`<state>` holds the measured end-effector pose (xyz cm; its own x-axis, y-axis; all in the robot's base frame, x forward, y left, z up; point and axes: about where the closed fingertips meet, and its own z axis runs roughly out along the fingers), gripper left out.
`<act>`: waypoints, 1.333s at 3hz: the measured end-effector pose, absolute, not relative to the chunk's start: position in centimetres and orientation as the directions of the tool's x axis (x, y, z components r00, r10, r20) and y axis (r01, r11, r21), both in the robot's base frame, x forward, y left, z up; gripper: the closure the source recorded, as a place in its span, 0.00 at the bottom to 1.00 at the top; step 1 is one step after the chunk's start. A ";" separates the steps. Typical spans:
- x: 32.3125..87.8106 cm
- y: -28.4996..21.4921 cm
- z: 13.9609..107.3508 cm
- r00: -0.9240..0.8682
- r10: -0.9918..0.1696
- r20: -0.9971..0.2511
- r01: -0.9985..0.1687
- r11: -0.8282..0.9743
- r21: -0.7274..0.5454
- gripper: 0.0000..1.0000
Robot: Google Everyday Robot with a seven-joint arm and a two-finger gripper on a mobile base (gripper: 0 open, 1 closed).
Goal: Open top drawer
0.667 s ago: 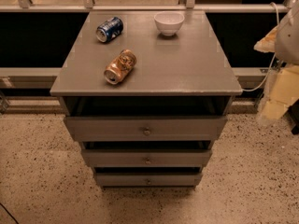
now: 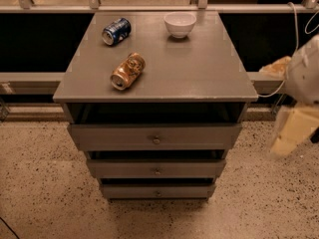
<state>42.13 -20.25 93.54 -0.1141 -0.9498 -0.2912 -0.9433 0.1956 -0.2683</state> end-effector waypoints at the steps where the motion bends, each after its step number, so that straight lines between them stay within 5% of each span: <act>1: 41.8 -20.9 89.8 -0.053 -0.922 -0.383 -0.931 0.184 -0.315 0.00; 4: 43.2 -16.9 84.1 0.123 -0.878 -0.463 -0.900 0.098 -0.425 0.00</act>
Offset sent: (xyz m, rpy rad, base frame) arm -0.0042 -0.0039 -0.0332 0.0756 -0.0656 0.0453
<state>43.22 -16.90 84.11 0.1229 -0.8777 -0.4631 -0.9001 0.0980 -0.4246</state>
